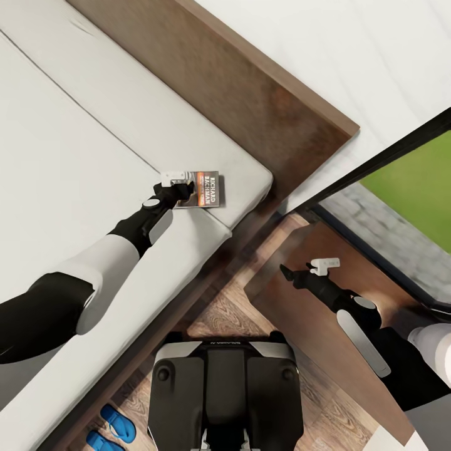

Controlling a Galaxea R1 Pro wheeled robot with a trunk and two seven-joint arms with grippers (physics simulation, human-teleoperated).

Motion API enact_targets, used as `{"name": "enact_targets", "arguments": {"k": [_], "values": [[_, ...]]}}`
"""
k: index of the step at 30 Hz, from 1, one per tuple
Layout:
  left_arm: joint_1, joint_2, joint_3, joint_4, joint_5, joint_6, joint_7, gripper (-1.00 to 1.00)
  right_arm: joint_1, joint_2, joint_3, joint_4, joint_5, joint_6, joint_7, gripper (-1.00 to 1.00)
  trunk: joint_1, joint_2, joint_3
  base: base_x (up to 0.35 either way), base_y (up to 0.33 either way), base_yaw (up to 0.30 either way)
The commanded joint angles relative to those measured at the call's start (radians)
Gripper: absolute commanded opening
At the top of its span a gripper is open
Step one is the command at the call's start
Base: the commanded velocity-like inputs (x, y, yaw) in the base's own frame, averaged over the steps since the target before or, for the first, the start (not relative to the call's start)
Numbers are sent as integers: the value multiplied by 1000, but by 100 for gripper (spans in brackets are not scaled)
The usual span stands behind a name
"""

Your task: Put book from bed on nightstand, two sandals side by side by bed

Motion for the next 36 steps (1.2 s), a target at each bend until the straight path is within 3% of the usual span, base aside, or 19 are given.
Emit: {"name": "enact_targets", "arguments": {"k": [1,24,36], "values": [[0,0,-8,0,8,-3,7,100,-1,-1,1,-1,-6,3,-2,100,0,-1,-1,0,0,0],[3,2,-8,-2,8,-4,7,100,-1,-1,1,0,-5,6,-3,100,0,-1,-30,0,0,0],[4,1,-9,-2,8,-4,7,100,-1,-1,1,1,-5,5,-3,100,0,-1,-34,0,0,0]]}}
